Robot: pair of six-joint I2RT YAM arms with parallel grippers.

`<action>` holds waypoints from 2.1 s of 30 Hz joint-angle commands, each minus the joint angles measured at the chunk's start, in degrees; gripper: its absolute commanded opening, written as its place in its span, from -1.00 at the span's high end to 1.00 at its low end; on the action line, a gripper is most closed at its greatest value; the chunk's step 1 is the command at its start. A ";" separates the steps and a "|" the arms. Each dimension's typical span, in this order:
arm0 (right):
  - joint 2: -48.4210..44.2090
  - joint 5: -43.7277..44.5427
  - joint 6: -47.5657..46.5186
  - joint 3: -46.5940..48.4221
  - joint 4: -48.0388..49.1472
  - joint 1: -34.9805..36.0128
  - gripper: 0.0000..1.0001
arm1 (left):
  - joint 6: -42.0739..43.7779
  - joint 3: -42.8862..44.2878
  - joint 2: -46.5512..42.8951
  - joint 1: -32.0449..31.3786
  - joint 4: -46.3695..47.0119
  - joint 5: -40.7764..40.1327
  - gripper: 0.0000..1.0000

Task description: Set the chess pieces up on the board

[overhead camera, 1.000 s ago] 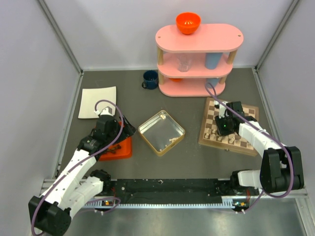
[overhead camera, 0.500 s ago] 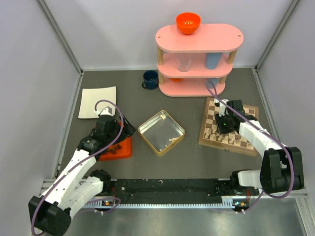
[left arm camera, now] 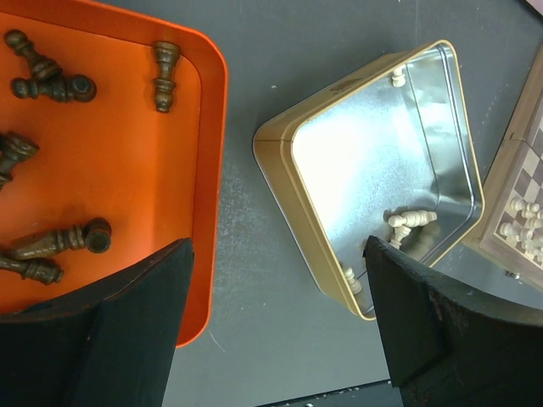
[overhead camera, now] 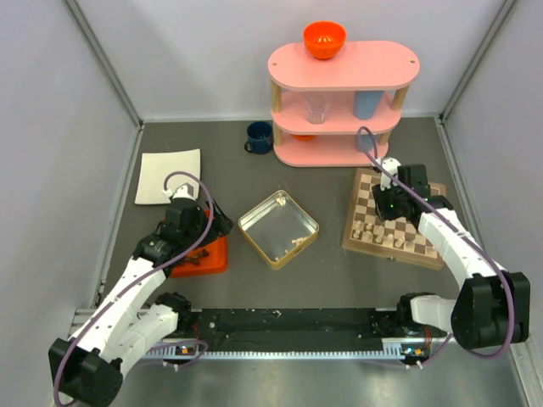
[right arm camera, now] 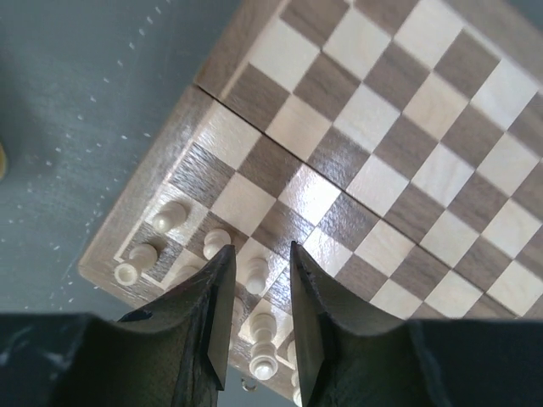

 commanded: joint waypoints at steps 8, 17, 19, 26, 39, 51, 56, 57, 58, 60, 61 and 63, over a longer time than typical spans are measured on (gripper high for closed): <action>-4.11 -37.54 -17.40 9.35 -7.13 -0.48 -0.81 | 9.39 8.31 -3.52 6.06 -5.86 -6.57 -0.97; 2.66 -50.14 -18.47 12.16 -4.22 5.76 -0.98 | 13.17 9.36 0.16 18.82 -7.01 5.29 -0.93; 3.71 -48.74 -15.49 14.00 -3.79 6.29 -0.98 | 15.01 10.76 1.13 18.82 -6.22 6.79 -0.90; 3.90 -42.15 -1.35 20.60 -3.52 6.03 -0.98 | 19.15 14.46 0.70 18.82 1.14 18.02 -0.97; 0.12 -30.56 17.22 28.95 -3.61 -10.05 -0.98 | 18.80 16.93 0.35 18.82 5.47 30.08 -0.96; -11.39 -1.54 21.62 27.02 -3.96 -10.94 -0.98 | 20.99 9.02 -8.09 18.82 5.30 37.82 -0.96; -15.61 1.98 21.61 24.56 -3.52 -11.03 -0.98 | 22.93 9.36 -9.94 18.82 6.00 38.61 -0.96; -16.31 1.63 21.79 24.56 -3.43 -11.11 -0.98 | 22.59 10.41 -9.94 18.82 5.22 38.78 -0.96; -16.67 0.93 22.05 24.64 -3.52 -11.29 -0.98 | 22.23 10.86 -10.03 18.82 4.95 38.96 -0.96; -17.02 0.40 22.14 25.17 -3.61 -11.38 -0.98 | 21.27 11.21 -10.55 18.82 5.21 39.14 -0.96; -17.46 0.66 22.23 25.35 -3.52 -11.38 -0.98 | 20.92 11.30 -10.73 18.82 5.39 39.05 -0.96; -17.99 1.27 22.14 25.52 -3.52 -11.38 -0.98 | 20.48 10.69 -11.25 18.82 5.47 38.96 -0.96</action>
